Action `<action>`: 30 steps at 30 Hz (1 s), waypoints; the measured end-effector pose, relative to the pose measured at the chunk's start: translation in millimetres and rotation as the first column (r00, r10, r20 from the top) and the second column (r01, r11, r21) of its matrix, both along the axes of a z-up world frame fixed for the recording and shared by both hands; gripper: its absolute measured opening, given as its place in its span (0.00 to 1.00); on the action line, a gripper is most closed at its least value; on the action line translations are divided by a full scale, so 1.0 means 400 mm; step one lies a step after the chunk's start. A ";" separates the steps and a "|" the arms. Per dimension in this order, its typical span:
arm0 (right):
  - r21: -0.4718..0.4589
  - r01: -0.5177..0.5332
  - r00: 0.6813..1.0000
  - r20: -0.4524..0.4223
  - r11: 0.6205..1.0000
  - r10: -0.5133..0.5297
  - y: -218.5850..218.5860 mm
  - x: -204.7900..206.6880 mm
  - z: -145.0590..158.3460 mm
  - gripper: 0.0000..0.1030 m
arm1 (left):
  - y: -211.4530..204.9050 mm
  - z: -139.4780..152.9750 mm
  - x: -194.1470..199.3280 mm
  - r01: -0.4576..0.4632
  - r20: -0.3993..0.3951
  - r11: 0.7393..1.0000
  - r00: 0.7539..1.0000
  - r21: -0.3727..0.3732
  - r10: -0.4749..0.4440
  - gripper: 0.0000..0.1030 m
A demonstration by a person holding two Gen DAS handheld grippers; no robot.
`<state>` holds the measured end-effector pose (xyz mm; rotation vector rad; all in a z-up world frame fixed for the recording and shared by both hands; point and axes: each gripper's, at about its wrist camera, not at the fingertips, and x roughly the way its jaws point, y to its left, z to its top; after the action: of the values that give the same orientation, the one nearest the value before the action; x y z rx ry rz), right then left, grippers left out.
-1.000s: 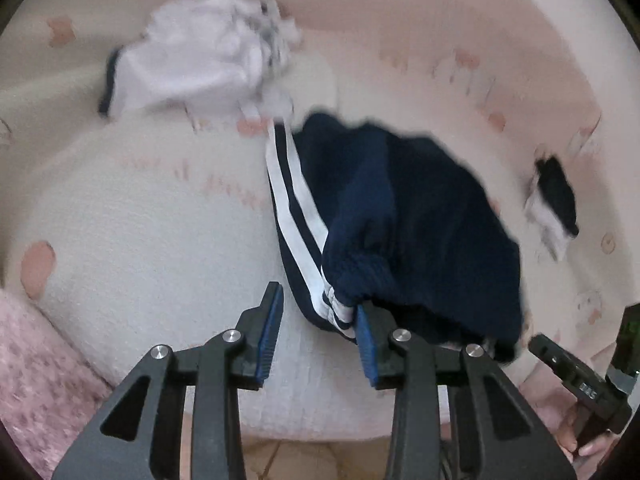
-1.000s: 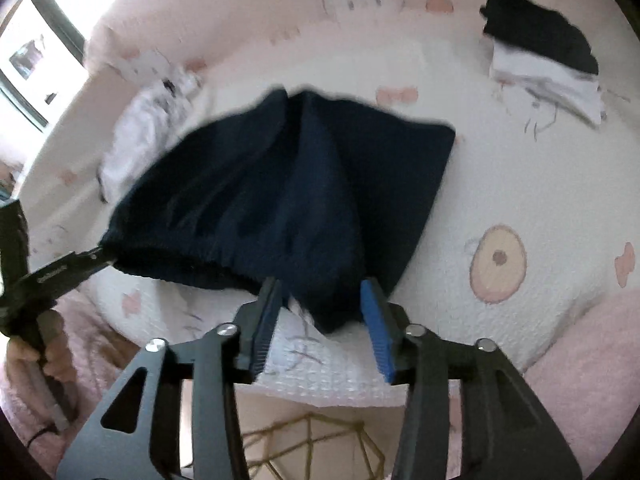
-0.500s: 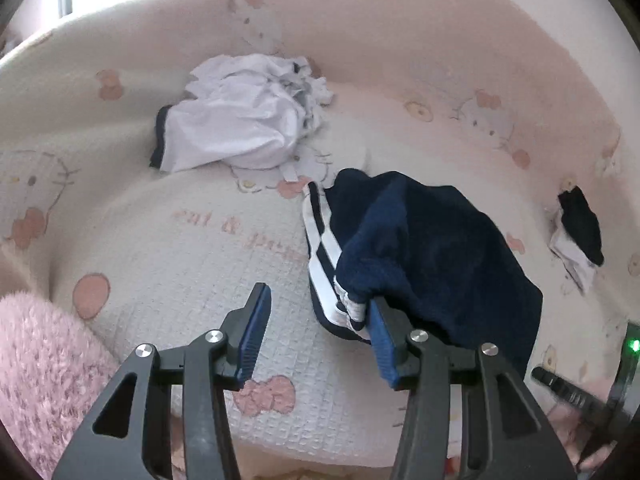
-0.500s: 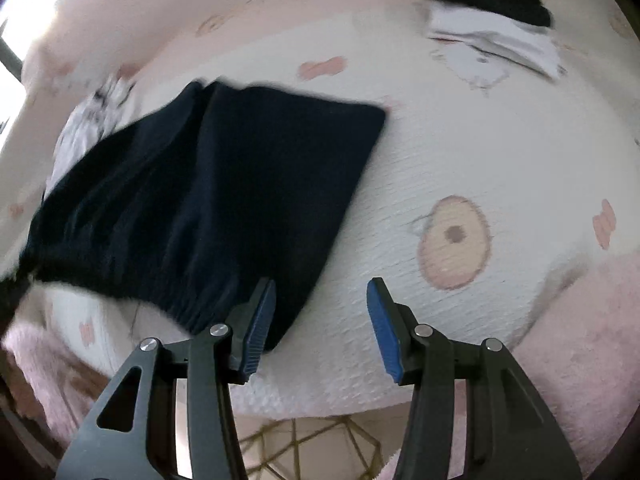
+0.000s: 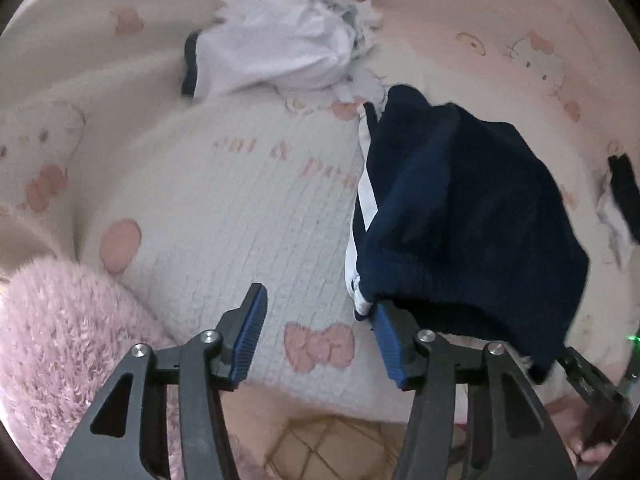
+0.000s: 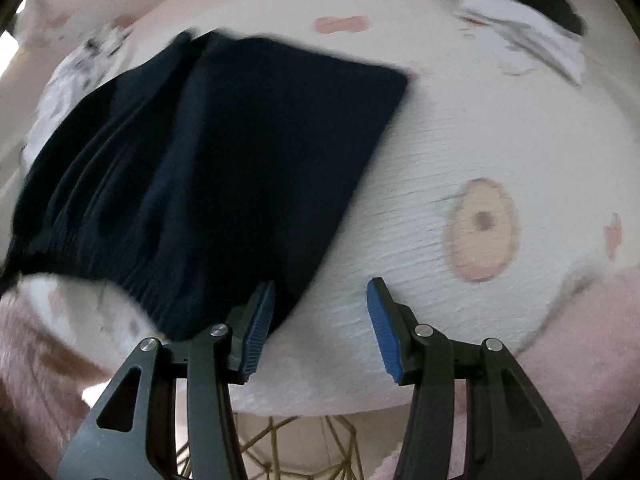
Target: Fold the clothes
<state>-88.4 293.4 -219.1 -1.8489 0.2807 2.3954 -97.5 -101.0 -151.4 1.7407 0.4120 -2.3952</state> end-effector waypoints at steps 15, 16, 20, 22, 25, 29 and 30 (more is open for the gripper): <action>0.015 -0.050 0.999 -0.011 0.999 0.050 -0.007 -0.005 0.003 0.54 | -0.006 -0.024 -0.054 0.088 -0.095 0.989 0.992 0.116 -0.078 0.43; -0.041 -0.049 0.998 -0.028 0.998 0.048 0.000 -0.002 0.010 0.54 | -0.007 -0.046 -0.058 0.081 -0.073 0.987 0.995 0.139 -0.072 0.41; -0.201 -0.080 0.997 -0.016 0.976 0.078 -0.001 -0.001 -0.001 0.54 | 0.010 -0.114 -0.061 0.066 0.028 0.990 0.997 0.128 -0.070 0.41; -0.115 -0.105 0.994 0.012 0.988 0.107 -0.017 -0.006 -0.016 0.53 | 0.015 -0.131 -0.055 0.058 0.075 0.995 0.995 0.079 -0.063 0.40; 0.033 -0.062 0.998 0.023 0.998 0.061 0.001 -0.011 -0.009 0.53 | -0.011 -0.137 -0.042 0.005 0.090 0.997 0.996 0.076 -0.011 0.41; -0.134 0.009 1.000 0.018 0.991 -0.007 0.066 -0.011 -0.008 0.54 | -0.066 -0.127 -0.033 -0.072 0.030 0.957 0.997 0.282 0.066 0.42; -0.214 0.013 1.000 0.012 0.977 -0.011 0.076 -0.010 -0.006 0.54 | -0.075 -0.128 -0.033 -0.078 0.016 0.935 0.997 0.347 0.077 0.42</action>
<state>-92.3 323.9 -221.7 -1.9375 0.5682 2.4302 -110.9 -130.8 -202.4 1.8172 0.9360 -2.3752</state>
